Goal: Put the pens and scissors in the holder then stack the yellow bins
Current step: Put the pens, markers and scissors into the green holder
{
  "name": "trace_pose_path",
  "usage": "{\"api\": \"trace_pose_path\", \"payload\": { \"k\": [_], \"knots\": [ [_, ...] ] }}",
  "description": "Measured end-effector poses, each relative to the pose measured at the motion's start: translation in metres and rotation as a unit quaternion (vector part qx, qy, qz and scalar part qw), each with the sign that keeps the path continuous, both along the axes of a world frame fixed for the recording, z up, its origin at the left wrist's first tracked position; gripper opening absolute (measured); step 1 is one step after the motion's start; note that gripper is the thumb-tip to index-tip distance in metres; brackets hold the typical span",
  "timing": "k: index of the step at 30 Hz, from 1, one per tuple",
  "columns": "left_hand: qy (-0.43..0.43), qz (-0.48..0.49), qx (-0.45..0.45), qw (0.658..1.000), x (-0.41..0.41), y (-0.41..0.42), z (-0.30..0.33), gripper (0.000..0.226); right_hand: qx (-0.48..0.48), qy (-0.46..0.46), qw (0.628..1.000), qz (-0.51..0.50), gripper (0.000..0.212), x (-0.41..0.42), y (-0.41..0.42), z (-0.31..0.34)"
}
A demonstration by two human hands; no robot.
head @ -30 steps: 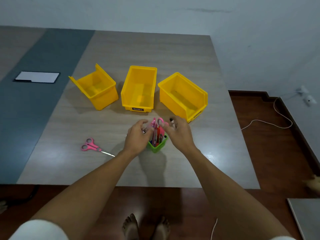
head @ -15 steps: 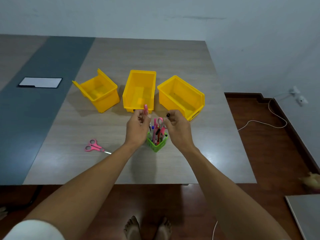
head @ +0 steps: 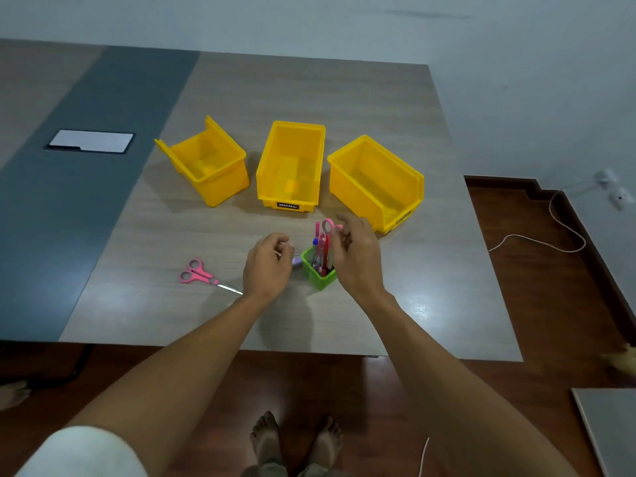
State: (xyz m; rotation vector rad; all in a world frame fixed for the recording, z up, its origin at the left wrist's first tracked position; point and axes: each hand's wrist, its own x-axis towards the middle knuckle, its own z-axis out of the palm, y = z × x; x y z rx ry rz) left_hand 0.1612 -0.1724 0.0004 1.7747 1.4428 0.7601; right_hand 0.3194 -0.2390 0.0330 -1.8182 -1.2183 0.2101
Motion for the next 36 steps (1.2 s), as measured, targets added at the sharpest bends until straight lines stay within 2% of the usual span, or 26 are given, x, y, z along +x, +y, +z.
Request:
{"api": "trace_pose_path", "payload": {
  "k": [2, 5, 8, 11, 14, 17, 20, 24, 29, 33, 36],
  "knots": [
    [0.030, 0.031, -0.011, 0.999, -0.022, 0.005, 0.000, 0.017, 0.028, -0.018, 0.999, 0.041, 0.017, -0.015, 0.008, 0.005],
    [0.075, 0.079, -0.051, 0.993, -0.056, 0.013, 0.004, 0.024, -0.005, -0.013, 0.993, 0.113, 0.021, -0.044, 0.023, 0.008],
    [0.106, 0.114, -0.115, 0.981, -0.079, 0.020, 0.002, 0.037, -0.101, 0.023, 0.980, 0.167, 0.032, -0.067, 0.037, 0.004],
    [0.115, 0.150, -0.168, 0.968, -0.105, 0.029, -0.008, 0.052, -0.226, -0.028, 0.950, 0.214, 0.040, -0.085, 0.052, -0.012],
    [0.107, 0.182, -0.193, 0.958, -0.120, 0.037, -0.017, 0.052, -0.311, -0.055, 0.925, 0.210, 0.038, -0.094, 0.063, -0.037],
    [0.102, 0.202, -0.212, 0.951, -0.131, 0.048, -0.022, 0.051, -0.351, -0.089, 0.909, 0.205, 0.041, -0.101, 0.075, -0.061],
    [0.111, 0.222, -0.225, 0.942, -0.145, 0.063, -0.033, 0.062, -0.372, -0.126, 0.896, 0.205, 0.045, -0.115, 0.085, -0.082],
    [0.099, 0.237, -0.258, 0.931, -0.158, 0.076, -0.056, 0.077, -0.391, -0.125, 0.896, 0.172, 0.062, -0.127, 0.083, -0.105],
    [0.085, 0.231, -0.272, 0.930, -0.162, 0.088, -0.090, 0.064, -0.375, -0.143, 0.898, 0.183, 0.065, -0.123, 0.079, -0.115],
    [0.074, 0.236, -0.286, 0.926, -0.167, 0.095, -0.107, 0.080, -0.360, -0.154, 0.901, 0.188, 0.064, -0.132, 0.079, -0.110],
    [0.074, 0.233, -0.279, 0.929, -0.165, 0.090, -0.074, 0.079, -0.331, -0.122, 0.923, 0.155, 0.051, -0.143, 0.087, -0.101]
  ]
}}
